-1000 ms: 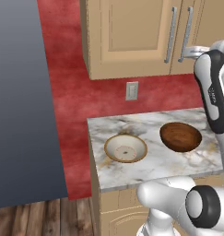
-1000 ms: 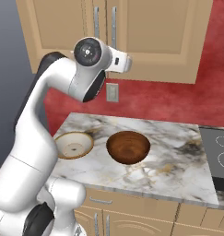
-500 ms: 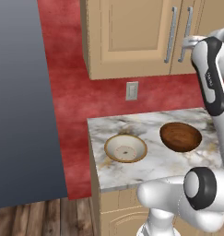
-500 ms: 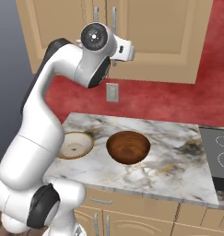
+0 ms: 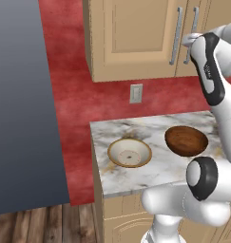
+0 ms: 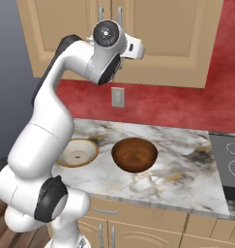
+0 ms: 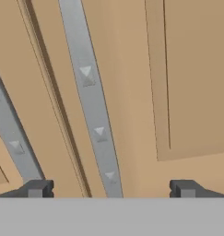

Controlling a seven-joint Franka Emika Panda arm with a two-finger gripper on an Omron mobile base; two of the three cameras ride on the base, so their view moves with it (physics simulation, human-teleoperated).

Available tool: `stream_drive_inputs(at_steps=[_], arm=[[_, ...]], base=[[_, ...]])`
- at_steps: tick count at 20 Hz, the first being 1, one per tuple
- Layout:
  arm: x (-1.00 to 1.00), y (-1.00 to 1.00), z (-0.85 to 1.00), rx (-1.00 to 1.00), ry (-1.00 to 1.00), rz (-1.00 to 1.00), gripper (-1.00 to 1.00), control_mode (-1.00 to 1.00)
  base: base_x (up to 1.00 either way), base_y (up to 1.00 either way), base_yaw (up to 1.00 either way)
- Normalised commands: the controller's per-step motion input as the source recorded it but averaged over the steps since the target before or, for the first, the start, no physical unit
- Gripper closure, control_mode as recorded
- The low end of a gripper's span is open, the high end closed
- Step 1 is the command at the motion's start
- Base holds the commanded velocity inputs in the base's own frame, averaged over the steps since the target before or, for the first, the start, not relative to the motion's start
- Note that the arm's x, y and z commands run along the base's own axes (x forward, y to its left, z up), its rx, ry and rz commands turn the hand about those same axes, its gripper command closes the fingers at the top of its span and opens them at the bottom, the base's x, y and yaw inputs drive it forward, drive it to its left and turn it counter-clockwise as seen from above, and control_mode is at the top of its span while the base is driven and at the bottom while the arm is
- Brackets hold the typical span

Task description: Open the cabinet. Pick the bowls from the counter and place them in the cabinet. Then close the cabinet.

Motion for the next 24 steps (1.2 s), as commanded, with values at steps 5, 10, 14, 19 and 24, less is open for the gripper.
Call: stream_drive_inputs(at_steps=[5, 10, 14, 19, 24], arm=[[0.25, -0.07, 0.0, 0.0, -0.01, 0.0, -1.0, -1.0], [0.12, -0.13, 0.0, 0.0, -0.01, 0.0, -1.0, -1.0], [0.1, -0.09, 0.0, 0.0, 0.0, 0.0, -1.0, -1.0], [0.12, 0.0, 0.0, 0.0, 0.0, 0.0, -1.0, -1.0], [0.15, 0.0, 0.0, 0.0, 0.0, 0.0, -1.0, -1.0]], base=[[0.0, 0.0, 0.0], [0.0, 0.0, 0.0], [0.0, 0.0, 0.0], [0.0, 0.0, 0.0], [0.0, 0.0, 0.0]])
